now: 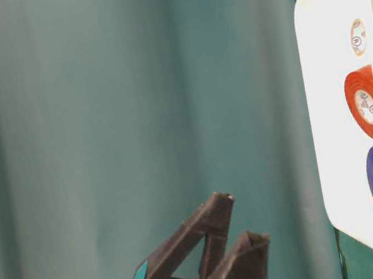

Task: Put the tape into the white case with the left arm.
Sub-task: 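Move the left gripper down toward the yellow tape roll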

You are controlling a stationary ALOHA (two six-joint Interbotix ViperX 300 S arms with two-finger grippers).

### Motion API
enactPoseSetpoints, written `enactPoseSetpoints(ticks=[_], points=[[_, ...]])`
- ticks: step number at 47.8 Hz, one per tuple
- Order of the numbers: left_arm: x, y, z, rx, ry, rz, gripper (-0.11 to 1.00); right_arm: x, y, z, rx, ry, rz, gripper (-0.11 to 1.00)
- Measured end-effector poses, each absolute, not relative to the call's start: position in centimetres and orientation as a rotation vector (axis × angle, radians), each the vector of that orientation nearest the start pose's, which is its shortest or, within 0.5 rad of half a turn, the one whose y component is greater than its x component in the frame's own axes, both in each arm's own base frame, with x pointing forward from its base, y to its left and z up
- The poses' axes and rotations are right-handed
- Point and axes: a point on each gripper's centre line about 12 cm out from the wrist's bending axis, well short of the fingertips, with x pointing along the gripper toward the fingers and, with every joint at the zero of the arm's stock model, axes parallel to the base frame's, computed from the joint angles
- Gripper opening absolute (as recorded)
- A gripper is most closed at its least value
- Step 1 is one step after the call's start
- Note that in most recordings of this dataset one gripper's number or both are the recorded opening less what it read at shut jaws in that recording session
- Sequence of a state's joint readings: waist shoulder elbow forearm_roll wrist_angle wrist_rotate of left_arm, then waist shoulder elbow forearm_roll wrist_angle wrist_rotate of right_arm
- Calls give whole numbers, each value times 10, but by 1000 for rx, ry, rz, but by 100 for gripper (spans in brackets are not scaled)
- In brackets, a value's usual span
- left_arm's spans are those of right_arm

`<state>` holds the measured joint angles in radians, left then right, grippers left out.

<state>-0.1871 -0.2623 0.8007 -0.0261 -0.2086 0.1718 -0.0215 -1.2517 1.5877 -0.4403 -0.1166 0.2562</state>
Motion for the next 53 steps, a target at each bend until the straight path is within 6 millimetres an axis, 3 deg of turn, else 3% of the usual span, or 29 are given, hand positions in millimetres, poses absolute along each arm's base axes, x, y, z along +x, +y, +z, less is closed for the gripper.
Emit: enactPoseSetpoints(ticks=[26, 53], points=[[321, -103, 208, 186, 421, -328, 84, 132, 3, 152, -172, 227, 49, -9], [347, -100, 167, 193, 545, -303, 84, 132, 3, 152, -172, 226, 49, -9]])
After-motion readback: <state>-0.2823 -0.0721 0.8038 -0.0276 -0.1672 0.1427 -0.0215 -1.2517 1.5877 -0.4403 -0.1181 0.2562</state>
